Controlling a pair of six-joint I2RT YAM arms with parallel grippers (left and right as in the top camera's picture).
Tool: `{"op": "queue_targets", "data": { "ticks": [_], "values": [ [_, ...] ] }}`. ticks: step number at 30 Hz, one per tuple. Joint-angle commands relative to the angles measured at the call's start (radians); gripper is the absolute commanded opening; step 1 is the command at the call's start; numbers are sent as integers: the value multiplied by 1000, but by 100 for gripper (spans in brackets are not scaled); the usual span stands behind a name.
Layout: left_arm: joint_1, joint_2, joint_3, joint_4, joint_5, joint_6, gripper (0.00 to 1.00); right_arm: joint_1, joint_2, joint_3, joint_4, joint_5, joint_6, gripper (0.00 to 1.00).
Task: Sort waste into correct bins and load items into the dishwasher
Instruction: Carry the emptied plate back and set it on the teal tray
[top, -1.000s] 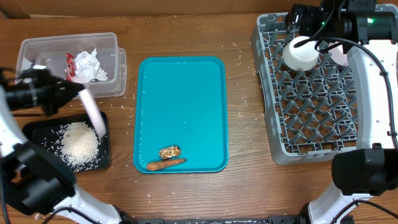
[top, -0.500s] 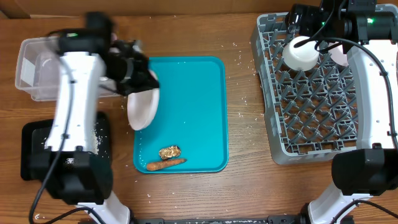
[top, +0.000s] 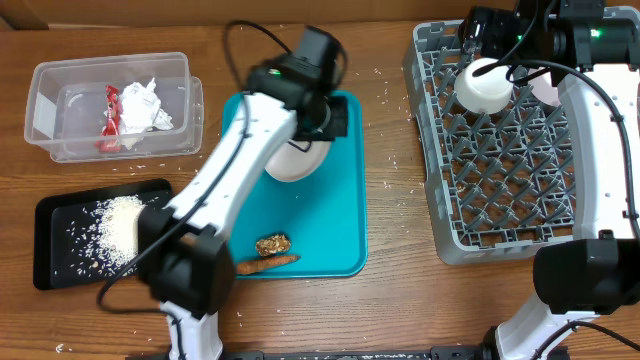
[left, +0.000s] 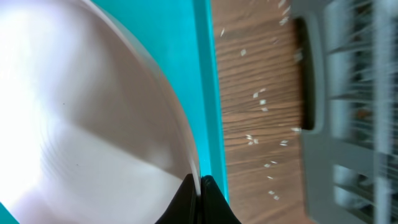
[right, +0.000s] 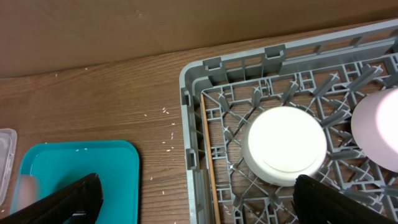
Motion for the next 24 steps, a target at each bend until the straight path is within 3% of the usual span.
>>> {"op": "queue_targets", "data": {
  "ticks": [1, 11, 12, 13, 14, 15, 17, 24],
  "values": [
    [-25, 91, 0, 6, -68, -32, 4, -4, -1, -2, 6, 7, 5, 100],
    [-29, 170, 11, -3, -63, -34, 20, -4, -1, -2, 6, 7, 5, 100],
    [-28, 163, 22, -12, -63, -34, 28, -4, -1, -2, 6, 7, 5, 100],
    [-28, 151, 44, -34, -63, -29, 56, -4, -1, -2, 6, 7, 5, 100],
    [-28, 145, 58, -52, -64, -23, 73, -4, -1, -2, 6, 7, 5, 100],
    [-28, 137, 77, -78, -64, -14, 83, -4, -1, -2, 6, 7, 5, 100],
    [-28, 122, 120, -139, -69, 2, 91, -4, -1, -2, 6, 7, 5, 100],
    [-9, 51, 214, -427, -83, -15, 91, -4, -1, -2, 6, 7, 5, 100]
  ]
}}
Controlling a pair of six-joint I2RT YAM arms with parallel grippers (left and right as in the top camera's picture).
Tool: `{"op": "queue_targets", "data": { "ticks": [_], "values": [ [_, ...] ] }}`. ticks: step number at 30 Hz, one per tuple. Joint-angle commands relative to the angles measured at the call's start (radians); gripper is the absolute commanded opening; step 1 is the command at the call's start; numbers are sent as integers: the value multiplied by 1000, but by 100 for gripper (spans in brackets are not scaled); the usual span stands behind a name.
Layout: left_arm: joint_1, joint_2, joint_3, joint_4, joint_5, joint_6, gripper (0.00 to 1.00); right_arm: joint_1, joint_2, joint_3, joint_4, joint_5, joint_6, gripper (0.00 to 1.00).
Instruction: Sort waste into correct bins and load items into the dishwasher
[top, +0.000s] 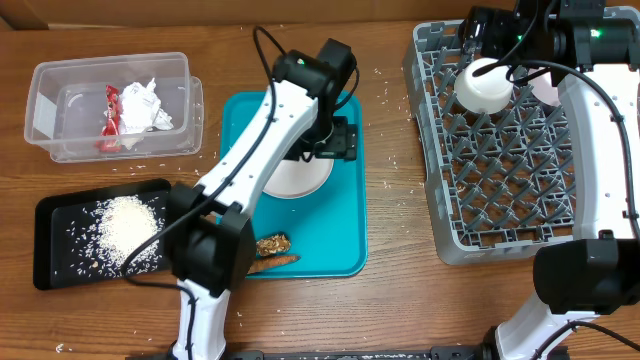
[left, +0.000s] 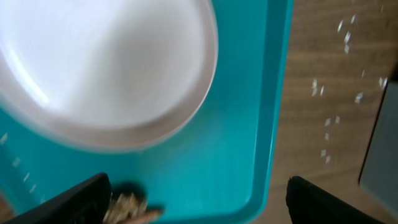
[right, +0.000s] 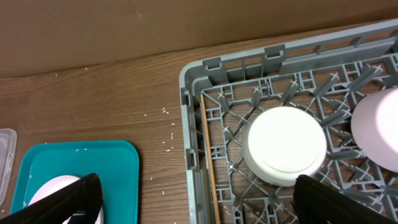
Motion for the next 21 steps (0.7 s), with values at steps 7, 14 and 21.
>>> {"op": "queue_targets", "data": {
  "ticks": [7, 14, 21],
  "values": [
    [27, -145, 19, -260, -105, -113, 92, -4, -1, -2, 6, 7, 5, 100],
    [25, -246, -151, -254, -116, -214, 92, -4, -1, -2, 6, 7, 5, 100],
    [21, -327, -397, -113, -73, -240, 92, -4, -1, -2, 6, 7, 5, 100]
  ]
}}
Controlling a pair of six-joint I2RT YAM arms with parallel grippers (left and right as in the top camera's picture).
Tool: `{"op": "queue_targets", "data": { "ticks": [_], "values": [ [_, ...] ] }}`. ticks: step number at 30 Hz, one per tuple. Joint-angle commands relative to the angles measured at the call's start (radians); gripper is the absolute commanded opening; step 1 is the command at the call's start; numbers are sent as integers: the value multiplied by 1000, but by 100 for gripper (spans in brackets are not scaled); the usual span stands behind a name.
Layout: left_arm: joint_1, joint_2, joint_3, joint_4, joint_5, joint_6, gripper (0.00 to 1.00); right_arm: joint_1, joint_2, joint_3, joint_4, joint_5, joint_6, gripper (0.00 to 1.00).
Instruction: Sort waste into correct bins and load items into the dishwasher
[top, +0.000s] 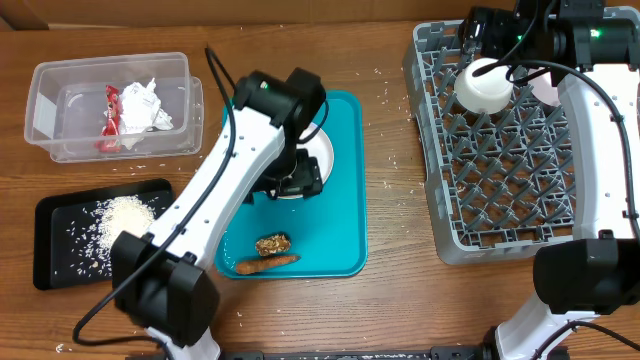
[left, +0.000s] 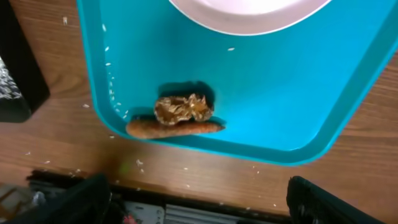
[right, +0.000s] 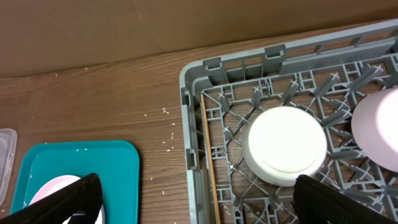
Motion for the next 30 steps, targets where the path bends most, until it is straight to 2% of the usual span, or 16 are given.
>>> {"op": "queue_targets", "data": {
  "ticks": [1, 5, 10, 13, 14, 30],
  "values": [
    [0, -35, -125, 52, 37, -43, 93, -4, -1, -2, 6, 7, 4, 100],
    [-1, -35, -309, 189, 106, -43, 93, -4, -1, -2, 6, 7, 4, 100],
    [11, -35, -455, 333, 112, -77, 93, -4, -1, -2, 6, 7, 4, 100],
    [25, -35, -502, 357, 81, -87, 94, -4, -1, -2, 6, 7, 4, 100],
    [31, -35, -512, 362, 65, -87, 100, -4, -1, -2, 6, 7, 4, 100],
    [43, -34, -646, 531, 60, -87, 100, -4, -1, -2, 6, 7, 4, 100]
  ]
}}
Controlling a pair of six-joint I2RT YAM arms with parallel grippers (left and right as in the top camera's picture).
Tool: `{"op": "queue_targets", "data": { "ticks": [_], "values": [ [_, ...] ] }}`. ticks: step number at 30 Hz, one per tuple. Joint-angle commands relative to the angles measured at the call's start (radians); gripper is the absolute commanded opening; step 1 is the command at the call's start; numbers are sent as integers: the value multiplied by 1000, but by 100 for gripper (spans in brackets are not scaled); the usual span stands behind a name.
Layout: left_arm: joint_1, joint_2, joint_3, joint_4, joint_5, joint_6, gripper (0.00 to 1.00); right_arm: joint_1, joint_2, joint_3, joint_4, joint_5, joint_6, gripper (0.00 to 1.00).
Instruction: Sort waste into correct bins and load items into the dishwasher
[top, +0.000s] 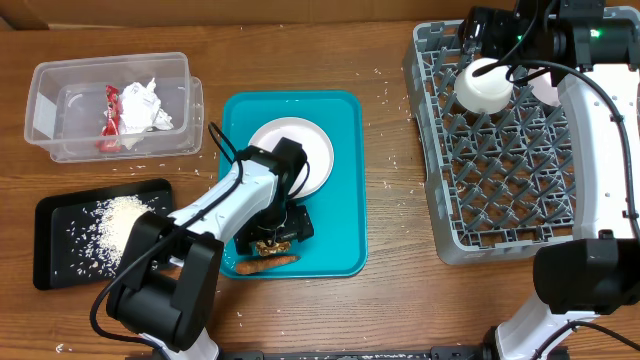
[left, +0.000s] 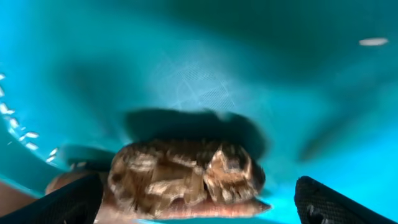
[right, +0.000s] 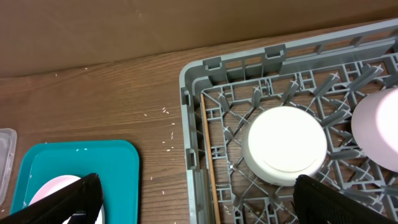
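A brown crumbly food scrap (left: 186, 174) lies on the teal tray (top: 345, 210), against an orange carrot-like piece (top: 266, 263). My left gripper (left: 198, 202) is open, low over the tray, its fingers on either side of the scrap. A white plate (top: 300, 150) rests on the tray's far half. My right gripper (right: 199, 199) hangs open above the grey dish rack (top: 440, 230), near a white bowl (right: 287, 144) standing upside down in it.
A clear bin (top: 60, 140) with crumpled wrappers stands at the far left. A black tray (top: 50, 250) holding rice lies at the near left. Rice grains are scattered over the wooden table. A pale pink dish (right: 379, 127) sits in the rack's far corner.
My left gripper has dropped from high over the tray's near half to just above the brown scrap, with its fingers now straddling it. The right arm is unmoved.
My left gripper was first shut on the white plate's rim over the tray. Then it was open above the plate, which lay on the tray. It then stood over the food scraps, and now it straddles the brown one.
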Motion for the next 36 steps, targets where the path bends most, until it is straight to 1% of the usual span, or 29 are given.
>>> {"op": "queue_targets", "data": {
  "ticks": [1, 5, 8, 14, 17, 23, 28, 33, 35, 36],
  "values": [
    [4, -10, -43, 29, -14, -13, 100, -4, -1, -2, 6, 7, 5, 100],
    [3, -10, -72, 78, -23, -10, 99, -4, -1, -2, 6, 7, 5, 100],
    [3, -10, -90, 98, -22, -10, 96, -4, -1, -2, 6, 7, 5, 100],
    [3, -10, -100, 103, -21, -11, 80, -4, -1, -2, 6, 7, 5, 100],
    [4, -10, -100, 97, -21, -14, 74, -4, -1, -2, 6, 7, 5, 100],
    [4, -13, -80, 50, -23, -14, 73, -4, -1, -2, 6, 7, 5, 100],
    [32, -13, -11, -23, -25, -14, 72, -4, -1, -2, 6, 7, 5, 100],
    [128, -26, 90, -123, -43, -1, 73, -4, -1, -2, 6, 7, 5, 100],
    [182, -40, 129, -150, -44, 31, 73, -4, -1, -2, 6, 7, 5, 100],
    [249, -64, 172, -174, -44, 71, 73, -4, -1, -2, 6, 7, 5, 100]
  ]
}}
